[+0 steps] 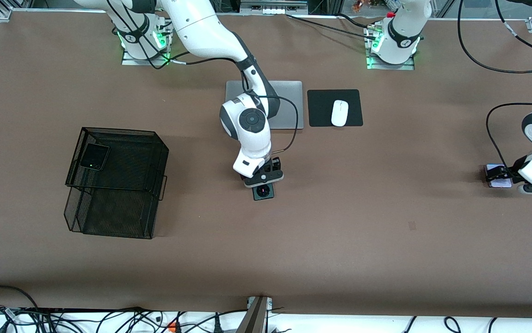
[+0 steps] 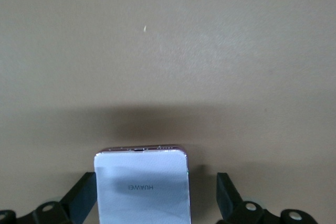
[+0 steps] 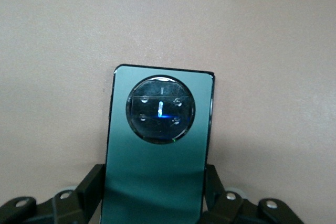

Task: Place phones with both arms
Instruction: 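Drop the green in the basket while the left gripper grasps the white phone, then set the white phone mid-table while the right gripper leaves the basket, then grasp the white phone while the left gripper returns to rest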

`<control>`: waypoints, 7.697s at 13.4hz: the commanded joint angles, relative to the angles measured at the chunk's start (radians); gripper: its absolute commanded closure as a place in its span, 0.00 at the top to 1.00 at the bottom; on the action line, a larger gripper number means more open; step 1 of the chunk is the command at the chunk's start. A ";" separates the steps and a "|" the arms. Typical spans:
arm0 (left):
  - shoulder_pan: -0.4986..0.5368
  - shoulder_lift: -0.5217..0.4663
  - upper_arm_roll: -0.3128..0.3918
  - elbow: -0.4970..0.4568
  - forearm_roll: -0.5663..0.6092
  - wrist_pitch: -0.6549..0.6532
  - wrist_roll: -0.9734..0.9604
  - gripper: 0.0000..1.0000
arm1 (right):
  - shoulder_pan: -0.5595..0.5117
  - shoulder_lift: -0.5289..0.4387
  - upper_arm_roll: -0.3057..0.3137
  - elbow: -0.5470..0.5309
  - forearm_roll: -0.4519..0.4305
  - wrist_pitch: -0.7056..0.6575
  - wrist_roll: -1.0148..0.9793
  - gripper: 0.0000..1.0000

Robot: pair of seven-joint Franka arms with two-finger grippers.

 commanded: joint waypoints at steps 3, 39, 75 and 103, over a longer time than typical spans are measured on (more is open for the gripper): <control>0.038 -0.005 -0.014 -0.020 -0.031 0.018 0.013 1.00 | 0.006 -0.129 -0.109 0.004 -0.009 -0.195 -0.007 0.08; -0.138 0.003 -0.020 0.116 -0.098 -0.141 -0.315 0.00 | 0.008 -0.757 -0.531 -0.835 -0.093 0.008 -0.331 0.00; -1.402 0.391 0.162 0.655 -0.022 -0.215 -1.389 0.98 | -0.021 -0.712 -0.566 -0.403 -0.136 -0.566 -0.334 0.99; -0.665 -0.250 0.236 0.610 0.010 -1.056 -0.352 1.00 | -0.011 -0.077 -0.041 0.016 0.085 -0.020 0.213 1.00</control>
